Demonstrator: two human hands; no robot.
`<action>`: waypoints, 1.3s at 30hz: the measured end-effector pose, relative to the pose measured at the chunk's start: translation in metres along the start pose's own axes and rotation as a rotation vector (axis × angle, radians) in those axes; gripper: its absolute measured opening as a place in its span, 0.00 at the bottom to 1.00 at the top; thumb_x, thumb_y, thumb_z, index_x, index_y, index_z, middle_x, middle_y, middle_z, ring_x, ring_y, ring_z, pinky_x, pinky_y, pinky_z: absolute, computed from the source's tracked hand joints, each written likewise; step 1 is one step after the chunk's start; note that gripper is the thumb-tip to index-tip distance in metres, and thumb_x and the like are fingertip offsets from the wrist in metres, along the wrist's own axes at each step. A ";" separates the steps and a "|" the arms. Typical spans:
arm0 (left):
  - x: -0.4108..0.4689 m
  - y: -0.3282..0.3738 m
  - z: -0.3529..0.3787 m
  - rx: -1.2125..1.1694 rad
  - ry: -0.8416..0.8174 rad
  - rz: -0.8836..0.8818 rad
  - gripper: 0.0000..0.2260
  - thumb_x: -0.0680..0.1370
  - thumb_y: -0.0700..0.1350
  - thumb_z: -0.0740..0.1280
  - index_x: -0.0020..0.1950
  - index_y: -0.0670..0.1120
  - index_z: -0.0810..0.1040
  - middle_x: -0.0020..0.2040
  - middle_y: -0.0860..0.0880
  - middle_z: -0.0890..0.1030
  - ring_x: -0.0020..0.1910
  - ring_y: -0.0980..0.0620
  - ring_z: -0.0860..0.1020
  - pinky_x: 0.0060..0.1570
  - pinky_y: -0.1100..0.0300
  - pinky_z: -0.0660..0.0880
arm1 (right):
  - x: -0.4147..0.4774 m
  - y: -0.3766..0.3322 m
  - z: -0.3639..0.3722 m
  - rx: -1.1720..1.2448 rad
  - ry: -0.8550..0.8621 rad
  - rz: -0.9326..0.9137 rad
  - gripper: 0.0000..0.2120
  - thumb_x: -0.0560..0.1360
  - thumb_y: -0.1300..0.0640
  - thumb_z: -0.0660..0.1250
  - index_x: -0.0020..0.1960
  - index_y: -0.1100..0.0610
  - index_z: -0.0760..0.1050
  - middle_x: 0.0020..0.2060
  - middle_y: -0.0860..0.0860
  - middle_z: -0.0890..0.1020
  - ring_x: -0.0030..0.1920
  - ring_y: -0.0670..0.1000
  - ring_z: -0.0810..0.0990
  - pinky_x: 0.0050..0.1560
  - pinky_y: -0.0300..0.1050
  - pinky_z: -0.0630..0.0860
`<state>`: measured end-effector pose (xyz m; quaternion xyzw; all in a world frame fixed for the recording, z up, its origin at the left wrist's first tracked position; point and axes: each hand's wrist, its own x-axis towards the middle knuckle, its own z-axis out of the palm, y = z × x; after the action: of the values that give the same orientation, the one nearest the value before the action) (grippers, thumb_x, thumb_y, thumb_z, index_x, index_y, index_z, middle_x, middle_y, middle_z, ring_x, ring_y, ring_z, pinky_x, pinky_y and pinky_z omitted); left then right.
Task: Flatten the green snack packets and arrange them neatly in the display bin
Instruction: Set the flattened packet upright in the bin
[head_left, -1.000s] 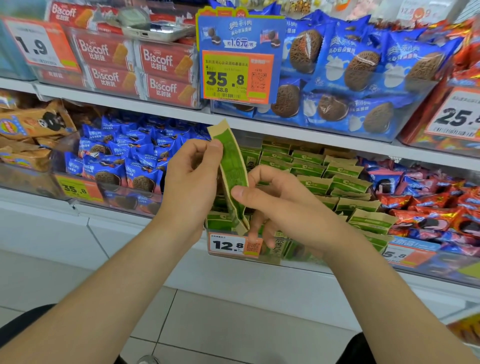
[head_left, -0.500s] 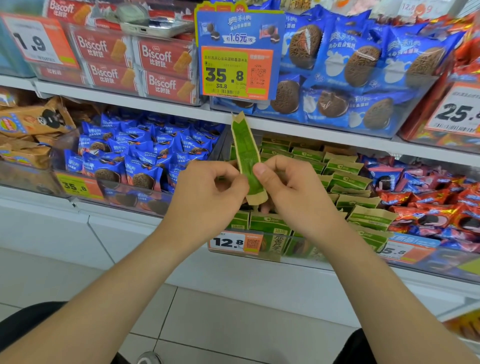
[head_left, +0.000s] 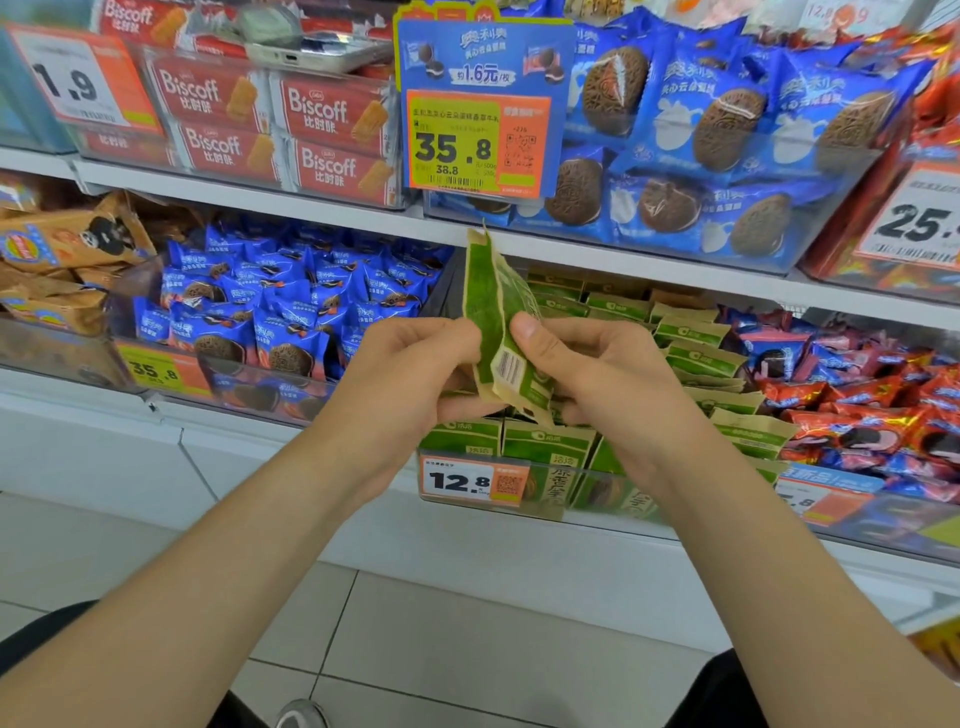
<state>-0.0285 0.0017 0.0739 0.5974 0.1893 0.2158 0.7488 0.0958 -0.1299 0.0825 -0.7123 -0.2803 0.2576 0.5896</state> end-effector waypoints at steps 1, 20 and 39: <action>-0.001 0.001 0.001 -0.023 -0.004 -0.015 0.11 0.83 0.39 0.65 0.48 0.37 0.86 0.48 0.39 0.88 0.50 0.45 0.88 0.50 0.51 0.86 | -0.001 -0.001 0.000 0.032 0.000 -0.001 0.16 0.77 0.44 0.75 0.58 0.54 0.86 0.47 0.49 0.90 0.46 0.45 0.88 0.39 0.34 0.80; 0.001 -0.006 0.002 0.379 0.267 0.236 0.12 0.85 0.49 0.68 0.66 0.51 0.68 0.53 0.54 0.81 0.44 0.59 0.85 0.43 0.61 0.82 | -0.009 0.001 0.020 0.179 0.108 -0.062 0.09 0.83 0.56 0.70 0.53 0.61 0.86 0.42 0.56 0.89 0.38 0.51 0.87 0.34 0.39 0.81; 0.001 0.005 -0.015 0.054 -0.340 -0.049 0.18 0.82 0.39 0.67 0.72 0.40 0.74 0.61 0.38 0.85 0.61 0.38 0.85 0.62 0.44 0.82 | -0.010 -0.003 0.015 0.156 0.107 -0.027 0.12 0.82 0.55 0.71 0.50 0.64 0.86 0.39 0.58 0.88 0.36 0.53 0.82 0.31 0.41 0.75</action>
<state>-0.0365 0.0149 0.0758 0.6405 0.0800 0.0881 0.7587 0.0779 -0.1260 0.0830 -0.6730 -0.2370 0.2323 0.6610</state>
